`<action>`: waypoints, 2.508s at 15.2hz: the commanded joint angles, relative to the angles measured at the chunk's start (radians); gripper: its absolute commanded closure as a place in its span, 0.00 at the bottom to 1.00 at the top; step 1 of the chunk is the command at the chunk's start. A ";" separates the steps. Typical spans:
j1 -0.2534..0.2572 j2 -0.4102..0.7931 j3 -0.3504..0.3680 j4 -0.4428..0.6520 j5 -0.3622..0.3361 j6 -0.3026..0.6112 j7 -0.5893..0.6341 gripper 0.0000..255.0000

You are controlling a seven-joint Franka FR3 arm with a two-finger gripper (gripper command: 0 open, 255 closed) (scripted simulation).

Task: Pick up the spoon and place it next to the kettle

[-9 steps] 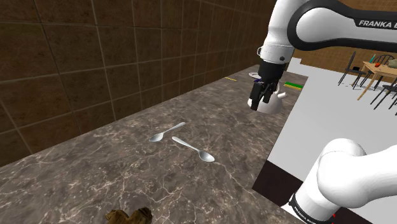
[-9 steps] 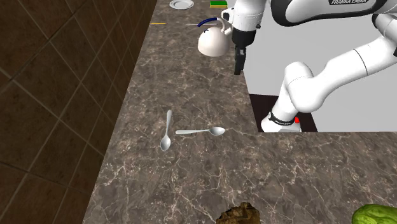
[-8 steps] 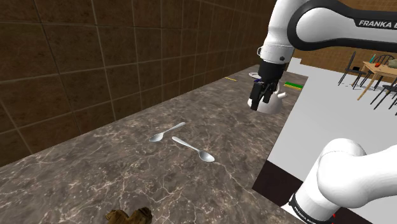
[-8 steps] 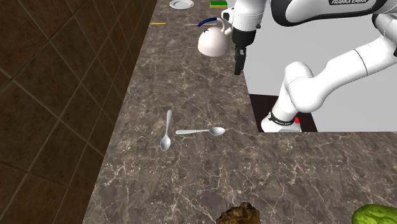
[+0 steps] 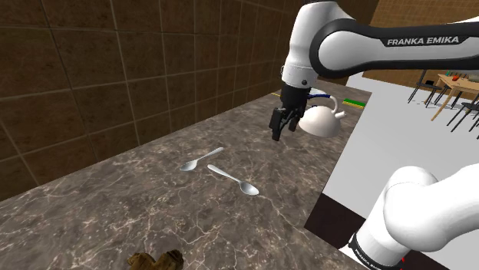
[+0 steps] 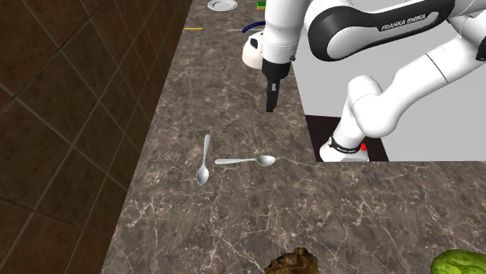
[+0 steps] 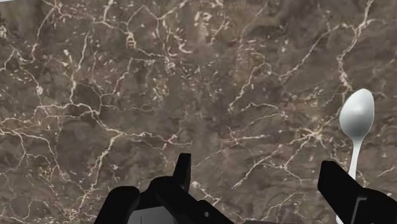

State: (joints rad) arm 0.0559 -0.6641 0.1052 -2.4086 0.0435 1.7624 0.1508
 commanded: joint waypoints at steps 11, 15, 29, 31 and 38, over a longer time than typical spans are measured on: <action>0.034 0.370 0.167 0.171 -0.015 0.266 0.168 0.00; 0.041 0.509 0.216 0.266 -0.065 0.324 0.238 0.00; 0.095 0.850 0.268 0.503 -0.250 0.432 0.407 0.00; 0.096 0.868 0.264 0.492 -0.262 0.460 0.414 0.00; 0.096 0.868 0.264 0.492 -0.262 0.460 0.414 0.00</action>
State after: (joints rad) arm 0.1523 0.2043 0.3694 -1.9167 -0.2180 2.2225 0.5651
